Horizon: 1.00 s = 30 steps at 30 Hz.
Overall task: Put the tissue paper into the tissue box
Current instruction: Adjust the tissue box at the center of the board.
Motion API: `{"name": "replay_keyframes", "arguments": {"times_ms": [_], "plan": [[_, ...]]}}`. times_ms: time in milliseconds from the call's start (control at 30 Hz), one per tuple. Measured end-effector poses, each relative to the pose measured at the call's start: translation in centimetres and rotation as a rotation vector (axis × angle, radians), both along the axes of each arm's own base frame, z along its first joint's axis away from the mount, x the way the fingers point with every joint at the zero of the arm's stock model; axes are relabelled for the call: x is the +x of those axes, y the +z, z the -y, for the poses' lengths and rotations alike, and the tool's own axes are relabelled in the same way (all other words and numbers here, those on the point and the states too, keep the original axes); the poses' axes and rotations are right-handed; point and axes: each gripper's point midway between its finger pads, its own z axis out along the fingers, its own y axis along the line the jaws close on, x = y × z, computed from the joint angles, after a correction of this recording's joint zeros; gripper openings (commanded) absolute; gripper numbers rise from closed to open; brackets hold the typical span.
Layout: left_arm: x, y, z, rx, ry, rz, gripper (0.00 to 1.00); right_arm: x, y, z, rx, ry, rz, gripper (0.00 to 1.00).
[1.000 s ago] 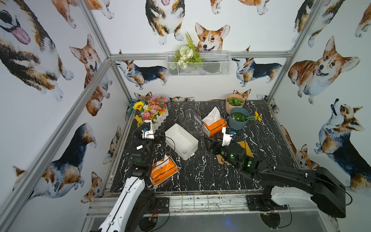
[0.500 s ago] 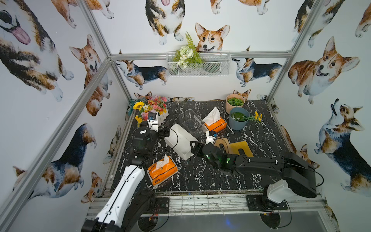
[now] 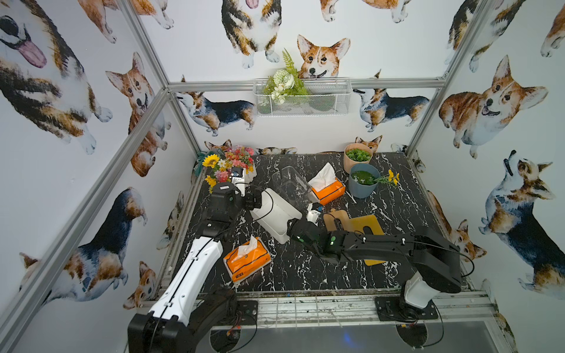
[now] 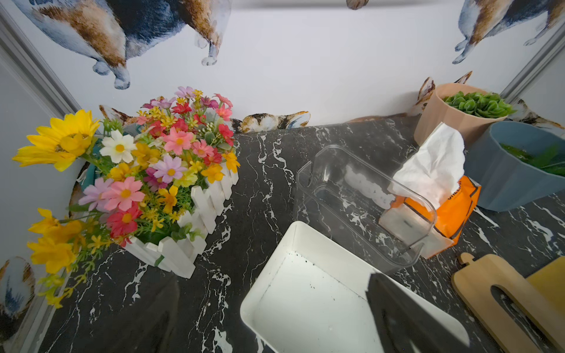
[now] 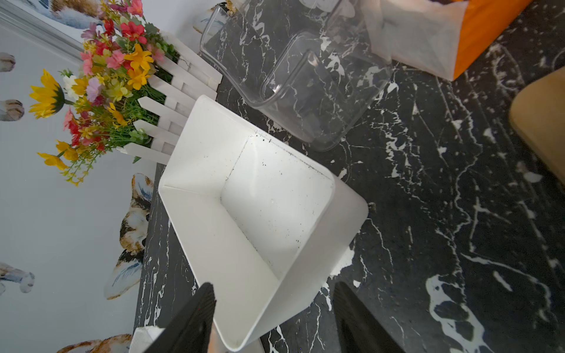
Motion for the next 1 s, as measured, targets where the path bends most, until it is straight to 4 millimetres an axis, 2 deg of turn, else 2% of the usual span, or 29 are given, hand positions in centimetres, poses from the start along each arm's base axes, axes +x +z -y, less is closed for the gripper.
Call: {"name": "replay_keyframes", "arguments": {"times_ms": [67, 500, 800, 1000], "plan": [[-0.1, 0.1, 0.0, -0.01, 0.002, 0.002, 1.0, 0.0, -0.5, 0.0, -0.011, -0.005, -0.011, 0.54], [-0.4, -0.2, 0.2, -0.024, -0.003, -0.004, 1.0, 0.9, -2.5, -1.7, -0.049, -0.016, -0.041, 0.45], [-0.4, -0.5, 0.3, -0.028, -0.007, -0.01, 1.0, 0.9, -3.1, -1.1, -0.076, -0.031, -0.043, 0.32], [-0.3, -0.7, 0.3, -0.032, -0.006, -0.018, 1.0, 1.3, -2.7, 0.6, -0.084, -0.064, -0.034, 0.2]]}}
